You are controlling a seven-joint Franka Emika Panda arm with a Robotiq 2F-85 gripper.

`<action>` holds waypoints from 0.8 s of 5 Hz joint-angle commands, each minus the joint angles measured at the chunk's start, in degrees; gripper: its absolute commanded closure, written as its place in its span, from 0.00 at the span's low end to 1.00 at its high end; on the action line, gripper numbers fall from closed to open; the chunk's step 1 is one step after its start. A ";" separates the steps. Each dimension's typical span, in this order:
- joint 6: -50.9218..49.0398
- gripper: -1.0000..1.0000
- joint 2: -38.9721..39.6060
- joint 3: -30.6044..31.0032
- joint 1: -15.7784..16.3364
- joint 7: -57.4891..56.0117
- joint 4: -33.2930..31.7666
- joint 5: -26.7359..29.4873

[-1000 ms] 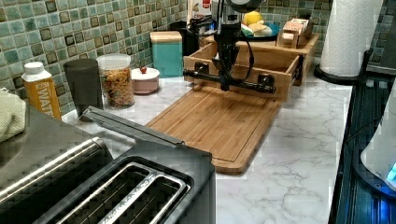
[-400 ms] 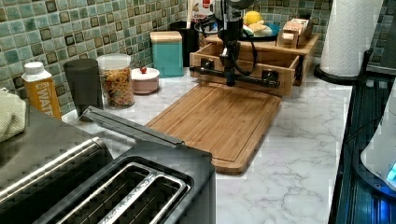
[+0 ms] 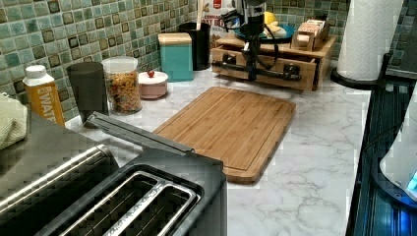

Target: Close the drawer.

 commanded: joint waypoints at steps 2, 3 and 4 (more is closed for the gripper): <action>3.52 1.00 -3.67 -5.85 -6.88 11.15 10.86 -6.11; 3.63 1.00 -3.52 -8.70 -4.10 10.57 10.83 -5.27; 3.61 1.00 -3.55 -8.24 -4.55 10.68 10.84 -5.41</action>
